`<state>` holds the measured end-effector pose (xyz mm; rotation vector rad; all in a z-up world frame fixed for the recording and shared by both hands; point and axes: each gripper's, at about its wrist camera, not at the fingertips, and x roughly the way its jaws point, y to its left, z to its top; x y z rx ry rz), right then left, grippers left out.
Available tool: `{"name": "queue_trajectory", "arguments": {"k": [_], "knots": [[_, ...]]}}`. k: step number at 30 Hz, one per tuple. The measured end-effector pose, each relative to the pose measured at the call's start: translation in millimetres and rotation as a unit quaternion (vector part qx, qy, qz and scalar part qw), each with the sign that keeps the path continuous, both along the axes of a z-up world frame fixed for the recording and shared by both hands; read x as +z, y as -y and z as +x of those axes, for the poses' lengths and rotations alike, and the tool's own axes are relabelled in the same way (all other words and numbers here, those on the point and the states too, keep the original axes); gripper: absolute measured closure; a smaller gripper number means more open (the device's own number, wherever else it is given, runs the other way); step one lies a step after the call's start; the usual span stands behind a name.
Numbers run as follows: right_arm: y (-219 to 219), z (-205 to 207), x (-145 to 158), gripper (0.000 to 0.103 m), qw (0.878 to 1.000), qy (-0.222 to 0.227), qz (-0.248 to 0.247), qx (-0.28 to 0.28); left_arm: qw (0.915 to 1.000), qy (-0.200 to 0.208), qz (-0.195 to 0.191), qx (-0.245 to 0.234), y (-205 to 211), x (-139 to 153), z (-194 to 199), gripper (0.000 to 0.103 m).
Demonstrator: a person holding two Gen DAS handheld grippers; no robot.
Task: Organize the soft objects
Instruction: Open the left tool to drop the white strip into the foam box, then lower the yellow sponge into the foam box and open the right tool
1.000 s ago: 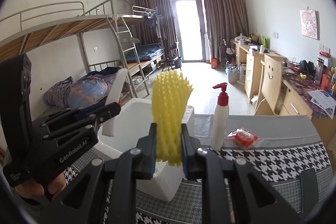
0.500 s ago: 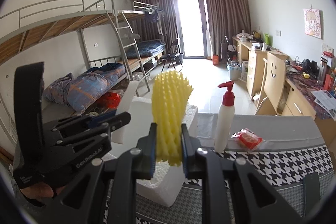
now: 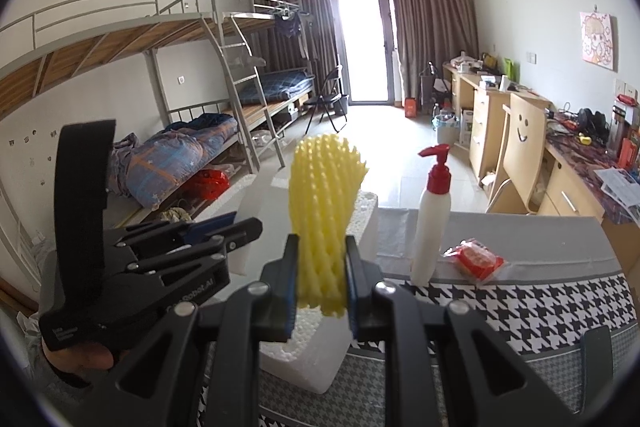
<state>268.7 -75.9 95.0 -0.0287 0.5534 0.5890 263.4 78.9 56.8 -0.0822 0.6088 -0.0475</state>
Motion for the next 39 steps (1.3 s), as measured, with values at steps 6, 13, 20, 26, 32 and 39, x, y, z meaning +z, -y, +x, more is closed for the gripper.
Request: {"name": "queue_trajectory", "arguments": {"k": [6,13,20,26,32,39], "knots": [[2,0,0,0.080,1.000,-0.001,0.000,-0.004,1.0000,-0.001,0.007,0.006,-2,1,-1,0.063],[-1,0,-1,0.080,1.000,-0.004,0.002,-0.003,0.9991,0.038,0.006,0.016,-10,11,-20,0.014],[-4,-2,1,0.080,1.000,0.000,0.000,-0.001,0.9975,0.065,-0.001,0.028,-20,21,-40,0.002],[-9,-4,2,0.080,1.000,0.003,-0.002,0.002,0.9956,0.072,0.021,0.056,-25,23,-51,0.001],[-15,-6,3,0.080,1.000,0.006,-0.005,0.009,0.9945,0.076,0.021,0.068,-33,23,-58,0.001],[-20,-4,1,0.080,1.000,0.005,-0.009,0.013,0.9923,0.074,0.014,0.098,-49,20,-62,0.001]]}}
